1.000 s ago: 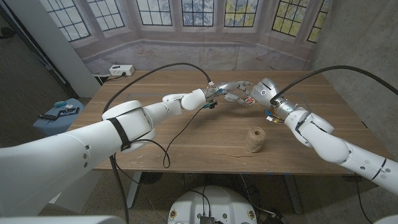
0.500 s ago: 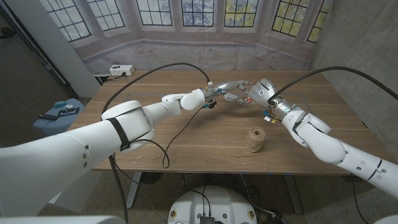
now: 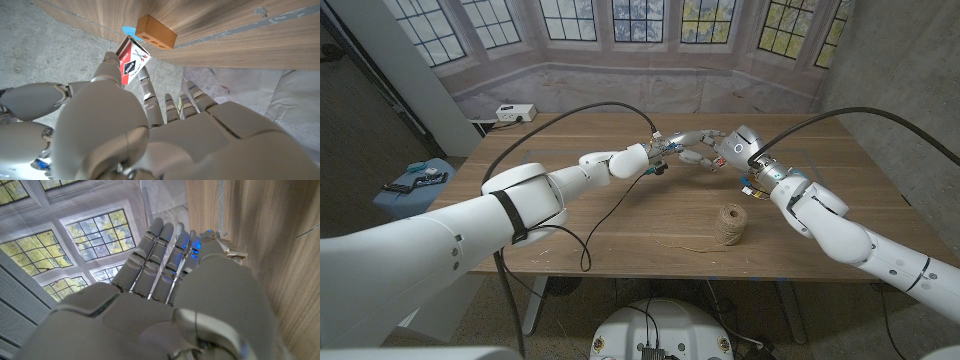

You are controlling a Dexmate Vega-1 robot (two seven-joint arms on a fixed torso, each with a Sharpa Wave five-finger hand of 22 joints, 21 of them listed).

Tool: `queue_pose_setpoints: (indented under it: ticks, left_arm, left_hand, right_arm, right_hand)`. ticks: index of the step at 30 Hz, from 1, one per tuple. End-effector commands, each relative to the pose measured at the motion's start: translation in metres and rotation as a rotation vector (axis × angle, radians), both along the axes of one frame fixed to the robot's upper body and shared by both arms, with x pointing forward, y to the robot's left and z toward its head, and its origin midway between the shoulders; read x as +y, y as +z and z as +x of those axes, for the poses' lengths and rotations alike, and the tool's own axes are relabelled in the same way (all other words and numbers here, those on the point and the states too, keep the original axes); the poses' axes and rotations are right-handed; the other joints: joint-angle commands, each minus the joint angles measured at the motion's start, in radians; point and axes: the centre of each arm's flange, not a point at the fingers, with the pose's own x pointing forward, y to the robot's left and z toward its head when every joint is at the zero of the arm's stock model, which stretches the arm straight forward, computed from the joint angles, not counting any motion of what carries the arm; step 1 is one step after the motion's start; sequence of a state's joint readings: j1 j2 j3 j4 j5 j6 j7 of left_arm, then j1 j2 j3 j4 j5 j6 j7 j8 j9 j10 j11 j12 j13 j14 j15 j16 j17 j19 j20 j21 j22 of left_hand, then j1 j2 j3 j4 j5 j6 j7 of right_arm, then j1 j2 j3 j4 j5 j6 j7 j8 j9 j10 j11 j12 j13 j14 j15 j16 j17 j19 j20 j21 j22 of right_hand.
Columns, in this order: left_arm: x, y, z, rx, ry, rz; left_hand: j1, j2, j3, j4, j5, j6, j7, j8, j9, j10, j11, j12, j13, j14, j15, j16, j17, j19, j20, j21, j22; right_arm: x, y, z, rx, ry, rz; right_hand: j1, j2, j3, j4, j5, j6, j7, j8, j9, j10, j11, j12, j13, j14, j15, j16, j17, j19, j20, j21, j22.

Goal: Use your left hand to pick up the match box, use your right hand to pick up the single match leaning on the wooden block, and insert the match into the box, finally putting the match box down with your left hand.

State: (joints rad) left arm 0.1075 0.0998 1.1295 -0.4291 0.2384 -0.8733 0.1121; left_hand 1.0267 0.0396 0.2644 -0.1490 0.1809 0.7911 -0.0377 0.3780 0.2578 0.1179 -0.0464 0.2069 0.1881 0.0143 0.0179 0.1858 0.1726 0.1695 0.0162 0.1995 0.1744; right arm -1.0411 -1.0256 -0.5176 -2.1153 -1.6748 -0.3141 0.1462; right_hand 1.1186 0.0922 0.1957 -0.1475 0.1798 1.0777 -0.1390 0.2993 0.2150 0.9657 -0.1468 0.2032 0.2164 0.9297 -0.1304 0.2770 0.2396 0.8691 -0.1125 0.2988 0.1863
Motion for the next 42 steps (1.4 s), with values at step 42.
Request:
queue_pose_setpoints:
  ticks: [42]
  left_arm:
    - [-0.0094,0.0025,0.012,0.035,0.077,0.003]
  left_hand:
    - [0.024,0.027,-0.001,-0.002,-0.002,0.0,-0.001,0.005,0.004,0.003,-0.002,-0.002,0.006,0.011,0.0,-0.003,0.002,-0.006,0.003,0.0,0.004]
  right_arm:
    - [-0.0025,0.0048,0.0081,0.028,-0.023,0.071]
  right_hand:
    - [-0.002,-0.017,-0.024,-0.003,0.009,-0.058,0.004,-0.028,0.007,-0.03,0.024,0.0,0.005,-0.028,-0.096,0.001,0.019,-0.009,-0.019,-0.006,-0.002]
